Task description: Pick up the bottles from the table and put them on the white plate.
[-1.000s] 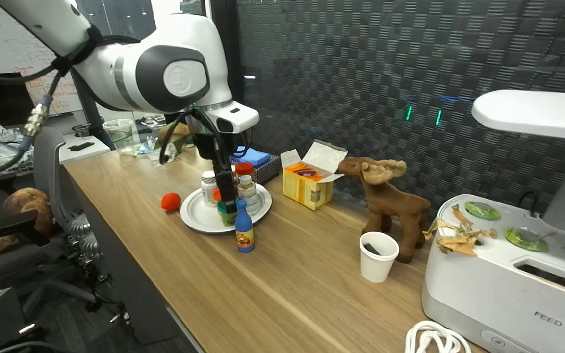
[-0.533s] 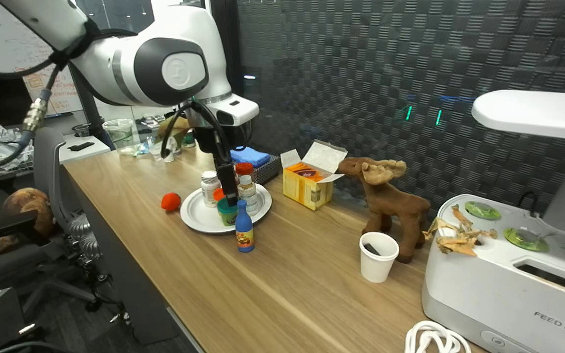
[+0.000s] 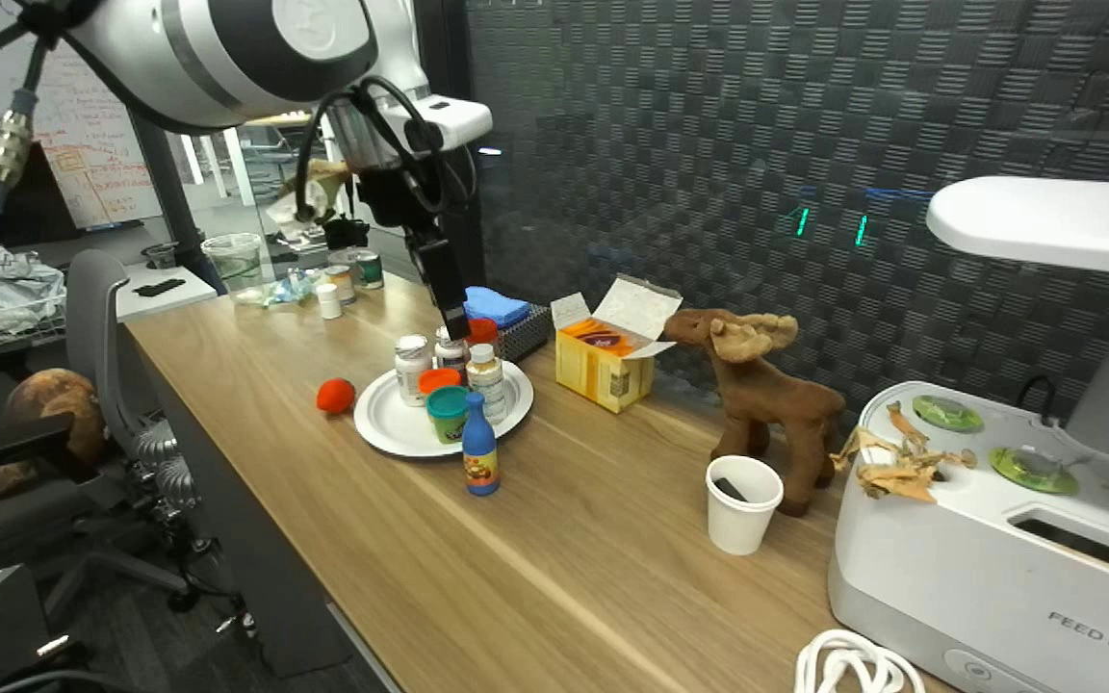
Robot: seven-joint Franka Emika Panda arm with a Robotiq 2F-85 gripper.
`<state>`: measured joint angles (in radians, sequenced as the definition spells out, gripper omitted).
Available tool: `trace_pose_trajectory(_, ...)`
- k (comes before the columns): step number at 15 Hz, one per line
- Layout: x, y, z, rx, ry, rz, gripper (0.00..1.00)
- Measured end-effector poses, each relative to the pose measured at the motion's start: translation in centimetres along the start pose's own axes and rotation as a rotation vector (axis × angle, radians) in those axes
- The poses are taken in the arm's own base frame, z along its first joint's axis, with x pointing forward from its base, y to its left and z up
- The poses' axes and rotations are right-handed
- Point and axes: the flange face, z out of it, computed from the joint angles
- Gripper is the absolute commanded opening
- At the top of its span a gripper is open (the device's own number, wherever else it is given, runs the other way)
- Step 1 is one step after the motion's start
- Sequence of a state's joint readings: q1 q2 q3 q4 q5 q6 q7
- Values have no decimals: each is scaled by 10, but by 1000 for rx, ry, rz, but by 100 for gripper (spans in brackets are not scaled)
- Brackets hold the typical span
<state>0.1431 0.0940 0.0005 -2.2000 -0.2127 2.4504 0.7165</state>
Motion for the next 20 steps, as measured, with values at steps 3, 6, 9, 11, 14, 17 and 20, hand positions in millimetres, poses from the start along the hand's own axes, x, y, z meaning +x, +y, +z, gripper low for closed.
trace_pose_trajectory(3, 0, 17, -3, -50, -45, -5, 100)
trace_pose_trajectory(6, 2, 33, 9, -61, -87, -2, 100)
trace_pose_trajectory(9, 6, 46, 25, -33, -120, 29, 100)
trace_pose_trajectory(11, 10, 53, 34, -16, -129, 57, 100)
trace_pose_trajectory(14, 14, 61, 43, -3, -137, 87, 100)
trace_pose_trajectory(17, 15, 64, 49, 1, -150, 107, 100)
trace_pose_trajectory(20, 14, 65, 53, 1, -158, 115, 66)
